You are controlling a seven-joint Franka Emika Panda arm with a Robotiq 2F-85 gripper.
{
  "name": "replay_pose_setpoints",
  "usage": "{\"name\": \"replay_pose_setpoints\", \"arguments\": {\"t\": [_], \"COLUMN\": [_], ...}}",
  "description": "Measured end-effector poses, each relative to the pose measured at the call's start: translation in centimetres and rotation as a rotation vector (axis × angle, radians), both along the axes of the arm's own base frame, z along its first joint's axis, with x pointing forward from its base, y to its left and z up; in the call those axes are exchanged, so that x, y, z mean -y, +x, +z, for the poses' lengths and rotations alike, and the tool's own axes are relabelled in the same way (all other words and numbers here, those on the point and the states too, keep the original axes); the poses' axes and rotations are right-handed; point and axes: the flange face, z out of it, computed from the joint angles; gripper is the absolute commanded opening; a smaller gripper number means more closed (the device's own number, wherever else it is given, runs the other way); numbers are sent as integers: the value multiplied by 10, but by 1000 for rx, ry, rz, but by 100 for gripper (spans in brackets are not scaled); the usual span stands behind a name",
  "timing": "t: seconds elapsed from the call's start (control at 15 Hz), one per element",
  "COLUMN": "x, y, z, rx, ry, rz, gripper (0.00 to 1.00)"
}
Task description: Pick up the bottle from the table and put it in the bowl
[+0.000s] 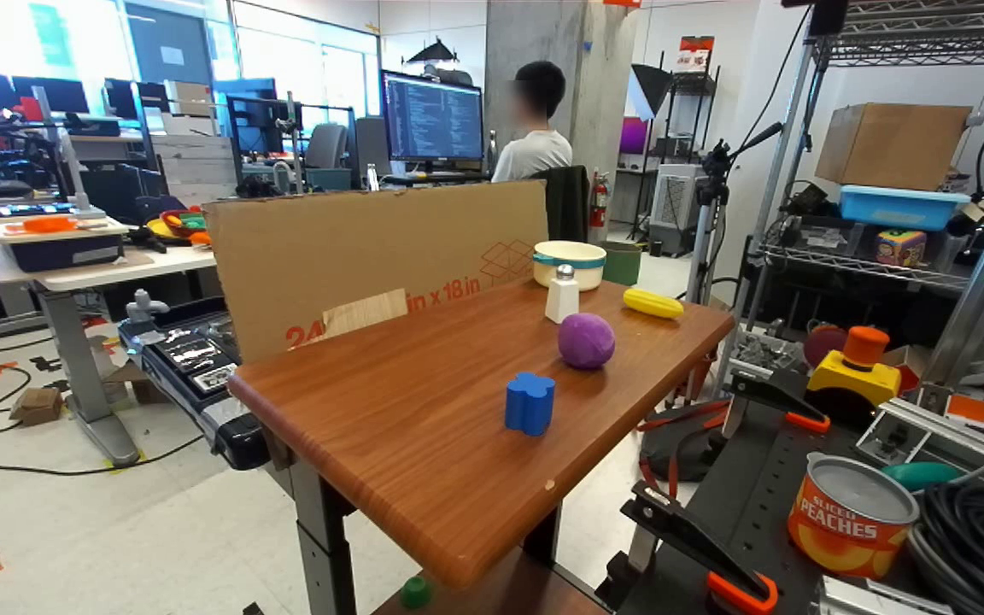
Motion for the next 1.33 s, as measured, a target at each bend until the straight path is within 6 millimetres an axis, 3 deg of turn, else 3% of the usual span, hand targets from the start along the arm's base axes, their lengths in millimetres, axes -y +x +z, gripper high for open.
{"name": "replay_pose_setpoints", "arguments": {"t": [0.27,0.47,1.33], "x": [0,5,62], "y": [1,17,170], "z": [-2,-16,-132], "rx": [6,25,34], "ry": [-4,-7,-46], "rz": [-2,-46,-259], "gripper": [100,100,100]}}
